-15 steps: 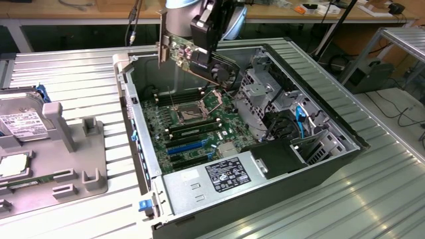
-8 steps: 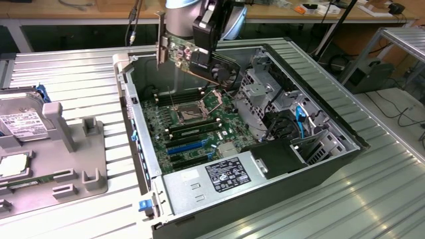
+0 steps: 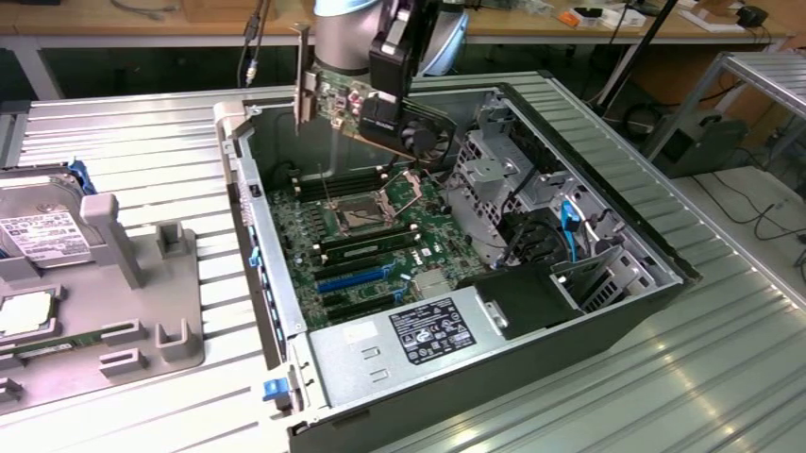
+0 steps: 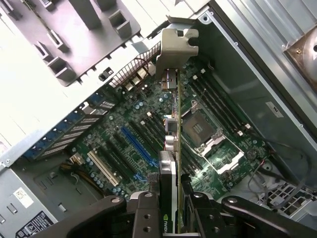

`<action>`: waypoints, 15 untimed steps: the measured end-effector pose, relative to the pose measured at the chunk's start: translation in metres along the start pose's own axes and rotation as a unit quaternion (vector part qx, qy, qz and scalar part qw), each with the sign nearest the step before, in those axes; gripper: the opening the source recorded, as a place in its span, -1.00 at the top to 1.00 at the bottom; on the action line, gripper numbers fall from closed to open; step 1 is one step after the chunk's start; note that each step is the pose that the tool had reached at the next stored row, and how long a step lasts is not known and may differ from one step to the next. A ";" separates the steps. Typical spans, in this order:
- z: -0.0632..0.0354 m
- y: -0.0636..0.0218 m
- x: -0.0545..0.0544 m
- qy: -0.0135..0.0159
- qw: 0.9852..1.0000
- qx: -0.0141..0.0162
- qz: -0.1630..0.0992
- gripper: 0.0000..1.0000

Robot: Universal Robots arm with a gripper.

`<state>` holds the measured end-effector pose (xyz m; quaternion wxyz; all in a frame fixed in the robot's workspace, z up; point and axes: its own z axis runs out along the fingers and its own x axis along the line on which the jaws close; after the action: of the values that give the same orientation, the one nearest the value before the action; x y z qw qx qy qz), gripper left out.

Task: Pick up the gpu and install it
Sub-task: 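Insert the gpu into the slot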

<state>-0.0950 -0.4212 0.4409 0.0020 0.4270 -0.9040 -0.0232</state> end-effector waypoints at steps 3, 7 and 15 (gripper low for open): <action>0.0000 0.0000 0.000 0.000 1.000 0.000 -0.011 0.47; 0.0000 0.0000 0.000 0.001 1.000 0.000 -0.028 0.47; 0.0000 0.0000 0.000 0.003 0.998 -0.001 -0.061 0.47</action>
<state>-0.0950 -0.4212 0.4409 0.0034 0.4817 -0.8760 -0.0231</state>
